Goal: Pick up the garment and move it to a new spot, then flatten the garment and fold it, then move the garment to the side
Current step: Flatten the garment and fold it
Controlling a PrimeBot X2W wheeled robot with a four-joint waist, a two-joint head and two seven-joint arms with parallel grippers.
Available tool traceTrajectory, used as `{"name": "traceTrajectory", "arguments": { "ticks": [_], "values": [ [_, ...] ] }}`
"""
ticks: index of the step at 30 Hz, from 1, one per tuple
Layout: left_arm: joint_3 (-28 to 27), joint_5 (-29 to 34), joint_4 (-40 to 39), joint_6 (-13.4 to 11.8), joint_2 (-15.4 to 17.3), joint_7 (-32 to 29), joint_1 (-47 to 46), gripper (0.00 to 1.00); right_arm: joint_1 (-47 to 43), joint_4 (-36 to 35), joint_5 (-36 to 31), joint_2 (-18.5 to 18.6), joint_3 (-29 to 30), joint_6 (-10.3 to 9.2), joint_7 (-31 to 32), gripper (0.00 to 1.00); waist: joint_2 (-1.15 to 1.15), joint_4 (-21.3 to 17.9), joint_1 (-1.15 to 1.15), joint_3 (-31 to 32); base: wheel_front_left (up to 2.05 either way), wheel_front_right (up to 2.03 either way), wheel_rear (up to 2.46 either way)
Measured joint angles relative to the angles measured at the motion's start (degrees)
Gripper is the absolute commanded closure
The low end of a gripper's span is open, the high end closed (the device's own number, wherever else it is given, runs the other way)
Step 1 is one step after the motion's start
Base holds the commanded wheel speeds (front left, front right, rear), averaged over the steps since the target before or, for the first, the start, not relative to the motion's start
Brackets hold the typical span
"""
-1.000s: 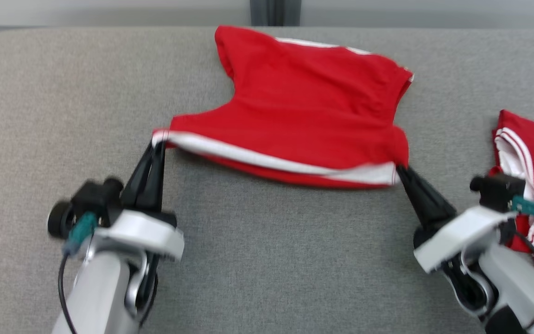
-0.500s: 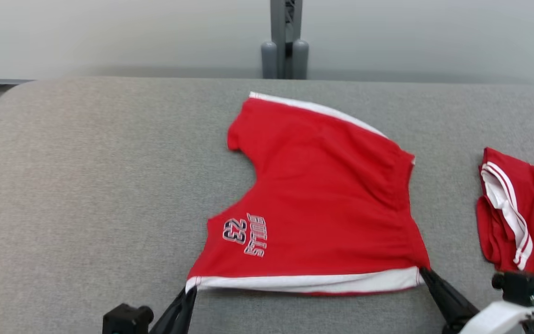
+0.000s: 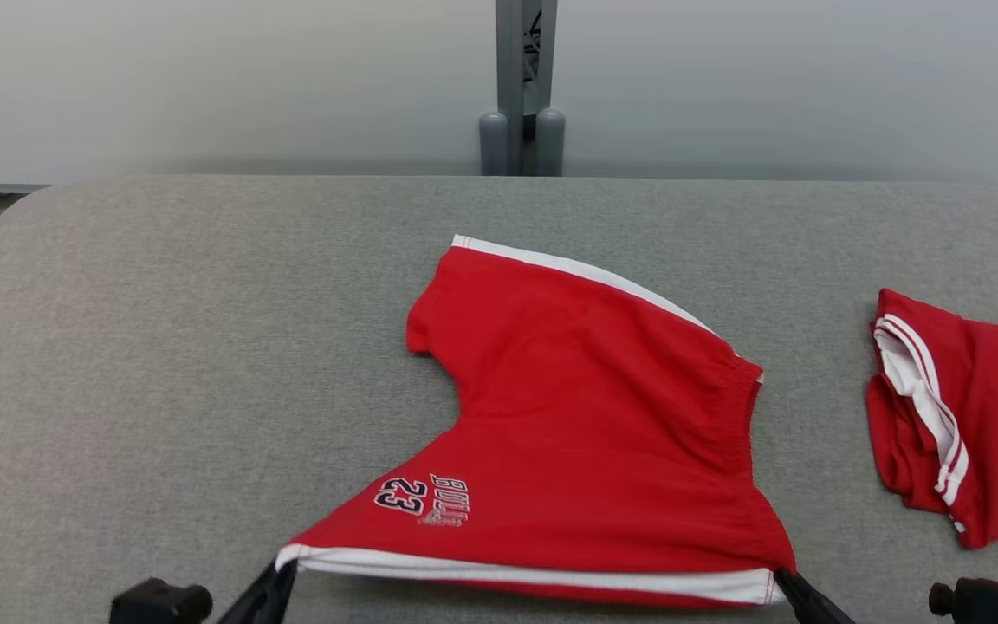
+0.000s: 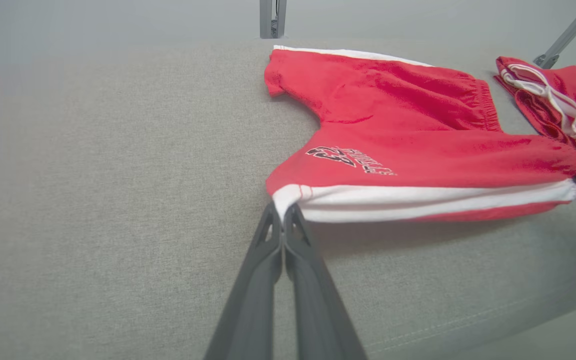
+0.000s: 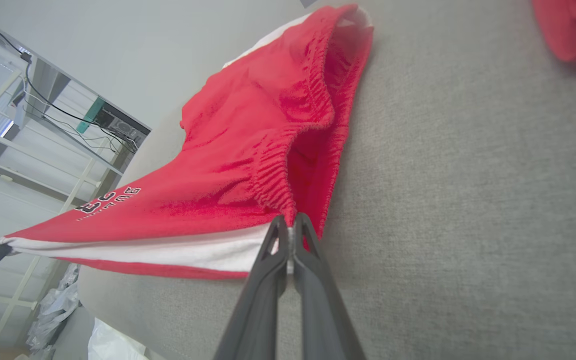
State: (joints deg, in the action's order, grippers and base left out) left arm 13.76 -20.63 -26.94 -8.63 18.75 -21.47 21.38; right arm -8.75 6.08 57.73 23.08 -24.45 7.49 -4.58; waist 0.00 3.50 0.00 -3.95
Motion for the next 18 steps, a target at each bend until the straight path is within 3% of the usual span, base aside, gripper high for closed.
{"name": "traceTrajectory", "arguments": {
  "ticks": [3, 8, 12, 18],
  "values": [
    [-1.71, -0.52, 0.3, 0.11, 0.99, -0.15, -1.99, 1.0, 0.14, -1.83, -0.69, -1.34, 1.88, 0.01, 1.35, 1.0, 0.0, -1.23, 0.0, -0.31, 0.0, 0.0, 0.0],
    [-2.85, -1.62, 3.32, 2.68, 2.43, -0.18, -9.73, 1.0, 3.25, -4.57, -1.86, -6.19, 5.94, 0.0, 3.28, 1.0, 0.0, -4.23, 0.0, -1.99, 0.0, 0.0, 0.0],
    [-2.79, -1.44, 9.55, 5.65, 3.27, -0.08, -22.43, 1.0, 9.49, -4.78, -5.27, -11.28, 8.66, 0.0, 4.12, 1.0, 0.0, -6.08, 0.0, -5.02, 0.0, 0.0, 0.0],
    [-1.91, -2.34, 21.91, 9.27, 2.0, 1.53, -39.13, 1.0, 18.95, -0.76, -10.15, -16.23, 10.39, 0.0, 3.75, 1.0, 0.0, -8.09, 0.0, -9.45, 0.0, 0.0, 0.0]
  ]
}}
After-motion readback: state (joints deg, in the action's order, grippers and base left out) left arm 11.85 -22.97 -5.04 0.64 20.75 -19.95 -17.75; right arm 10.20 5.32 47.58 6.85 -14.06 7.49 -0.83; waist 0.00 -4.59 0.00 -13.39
